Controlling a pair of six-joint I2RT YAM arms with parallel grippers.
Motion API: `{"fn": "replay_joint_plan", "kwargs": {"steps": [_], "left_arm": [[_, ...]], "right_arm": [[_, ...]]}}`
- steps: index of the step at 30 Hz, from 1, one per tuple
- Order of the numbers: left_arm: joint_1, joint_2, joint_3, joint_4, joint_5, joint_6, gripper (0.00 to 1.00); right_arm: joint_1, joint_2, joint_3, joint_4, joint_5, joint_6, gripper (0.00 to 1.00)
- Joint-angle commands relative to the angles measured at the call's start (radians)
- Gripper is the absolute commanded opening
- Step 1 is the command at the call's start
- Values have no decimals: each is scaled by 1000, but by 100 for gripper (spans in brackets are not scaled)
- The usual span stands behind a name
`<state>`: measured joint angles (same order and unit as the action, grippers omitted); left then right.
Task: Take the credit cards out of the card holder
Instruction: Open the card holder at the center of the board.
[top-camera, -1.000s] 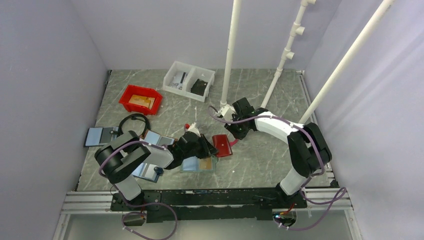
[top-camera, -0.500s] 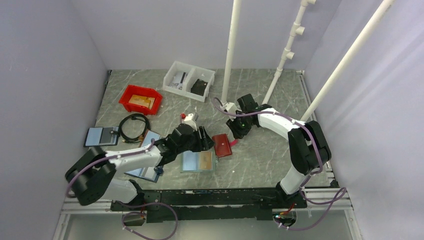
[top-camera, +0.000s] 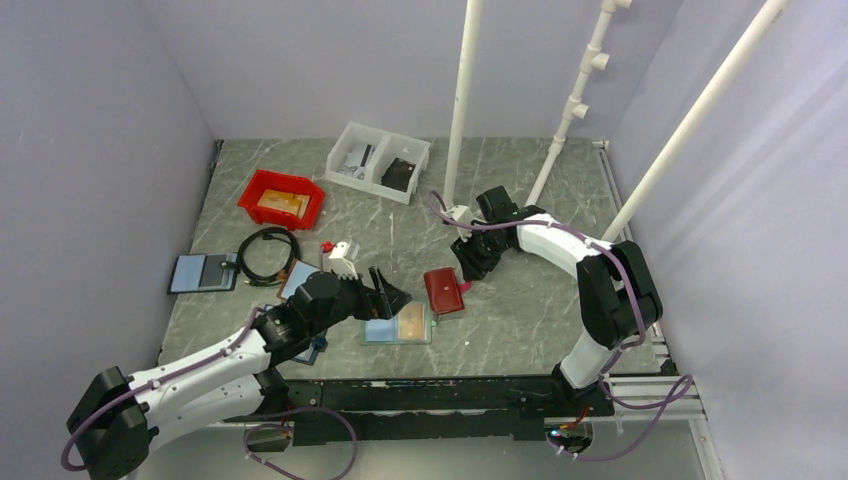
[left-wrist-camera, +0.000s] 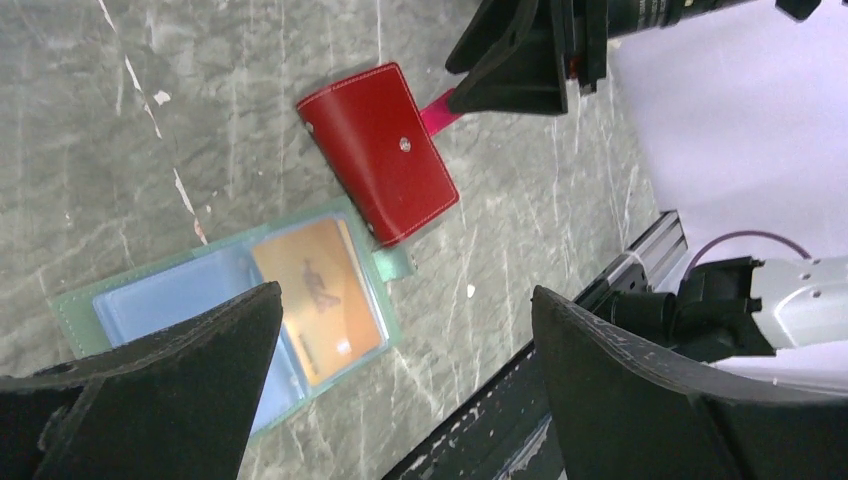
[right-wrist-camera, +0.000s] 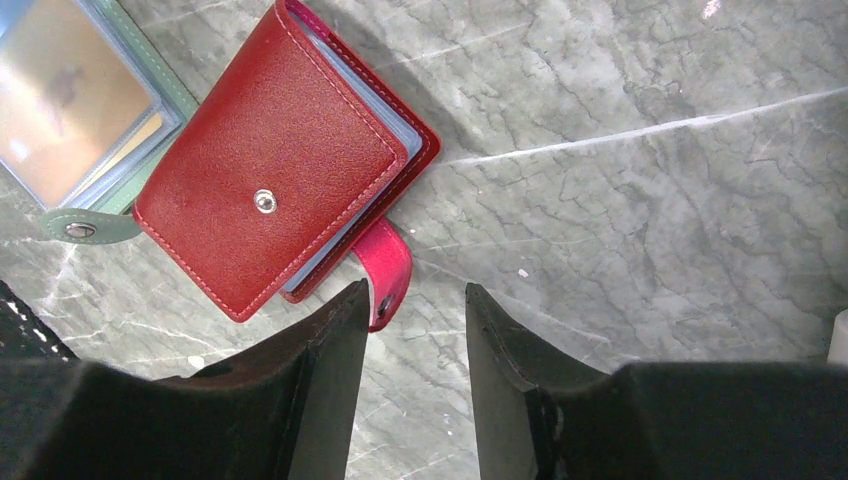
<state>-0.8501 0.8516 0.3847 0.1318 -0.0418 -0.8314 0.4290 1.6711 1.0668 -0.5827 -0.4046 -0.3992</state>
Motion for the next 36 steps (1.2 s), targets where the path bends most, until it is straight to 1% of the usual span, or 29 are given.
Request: {"fn": "replay_joint_plan", "kwargs": {"steps": [1,3,5,7,11,14,20,24,30,36], "left_arm": [[4,-25,36,-65,64,50,99],[1,1,77,-106,95,89,96],[-18,41,120,-144,94,132,97],[-61,88,165,-178,49,166,99],[-184,201,241,-217,-99,225,99],[-256,279,296,-229,-183,269,99],[-355,416,339,-141,-310,366,99],[-375,508,374,-84,-305,433,99],[-392,641,459,-91,-276,520,100],[-395,704,516,-104,-249,547,100]], "right_arm": [[-11,-5,38,-9,-33,-10,44],[-13,-5,39,-9,-31,-10,45],[-15,-2,38,-7,-28,-7,46],[-18,-1,39,-8,-29,-5,47],[-32,-4,39,-9,-43,-3,47],[-35,-2,41,-12,-49,-3,47],[-36,5,45,-19,-61,-6,47],[-35,8,46,-21,-63,-7,47],[-35,13,50,-27,-70,-10,48],[-36,19,52,-30,-71,-12,48]]}}
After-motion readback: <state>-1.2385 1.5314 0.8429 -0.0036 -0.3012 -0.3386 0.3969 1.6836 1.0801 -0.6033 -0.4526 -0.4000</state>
